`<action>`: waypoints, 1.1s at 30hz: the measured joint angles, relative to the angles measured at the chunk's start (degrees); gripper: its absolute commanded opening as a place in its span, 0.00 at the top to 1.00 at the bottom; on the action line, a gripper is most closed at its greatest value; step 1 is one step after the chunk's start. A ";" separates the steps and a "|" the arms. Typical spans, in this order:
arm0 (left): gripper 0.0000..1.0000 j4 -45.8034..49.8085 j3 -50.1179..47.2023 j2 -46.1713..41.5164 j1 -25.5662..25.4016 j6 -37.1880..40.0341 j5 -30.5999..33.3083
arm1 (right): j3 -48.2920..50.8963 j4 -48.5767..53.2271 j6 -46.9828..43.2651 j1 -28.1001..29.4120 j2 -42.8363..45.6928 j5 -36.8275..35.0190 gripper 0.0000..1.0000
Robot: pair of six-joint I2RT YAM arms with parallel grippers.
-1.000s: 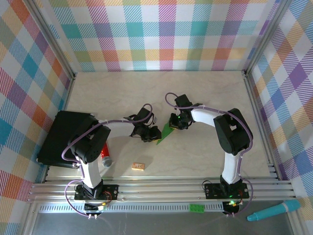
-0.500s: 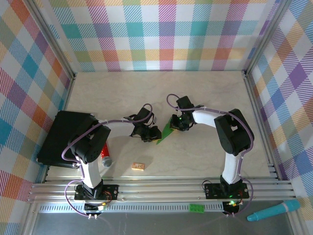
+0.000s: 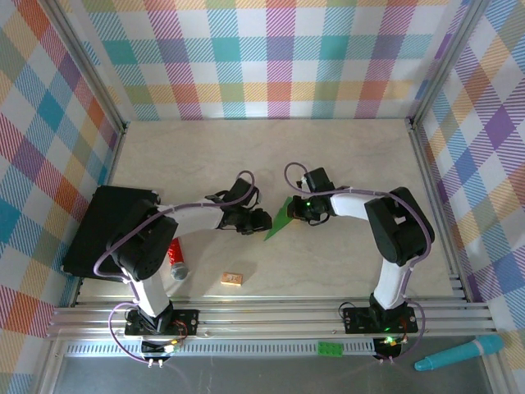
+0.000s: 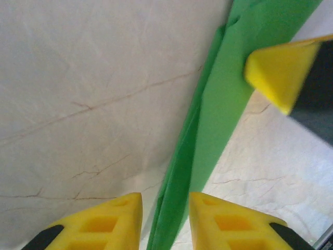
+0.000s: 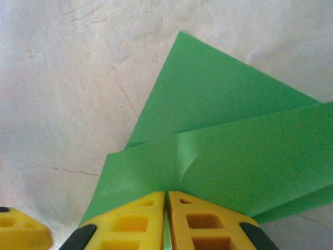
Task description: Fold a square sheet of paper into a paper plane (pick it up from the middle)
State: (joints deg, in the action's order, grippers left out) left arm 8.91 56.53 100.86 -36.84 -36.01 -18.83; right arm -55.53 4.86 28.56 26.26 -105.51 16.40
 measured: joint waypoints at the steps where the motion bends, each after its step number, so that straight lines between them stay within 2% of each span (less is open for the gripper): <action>1: 0.70 -0.22 0.00 -0.74 -0.04 -0.22 0.50 | 0.31 -0.57 -0.46 -0.04 0.04 0.17 0.87; 7: 0.78 -3.76 -0.02 -2.19 -1.18 -2.32 0.68 | 0.85 -2.36 -1.40 -0.11 0.11 0.35 0.87; 17: 0.85 -12.02 -0.15 1.33 -2.05 -8.57 -4.09 | 1.18 -3.28 -1.64 -0.28 0.09 0.35 0.87; 33: 0.90 -12.35 -1.03 5.70 -2.05 -10.73 -6.01 | 1.40 -3.80 -1.64 -0.42 0.09 0.22 0.87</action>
State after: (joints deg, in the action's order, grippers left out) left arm -3.44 55.51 106.56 -38.89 -46.74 -24.84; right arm -54.13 1.06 26.92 25.85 -105.43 16.62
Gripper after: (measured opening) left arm 0.103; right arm 0.130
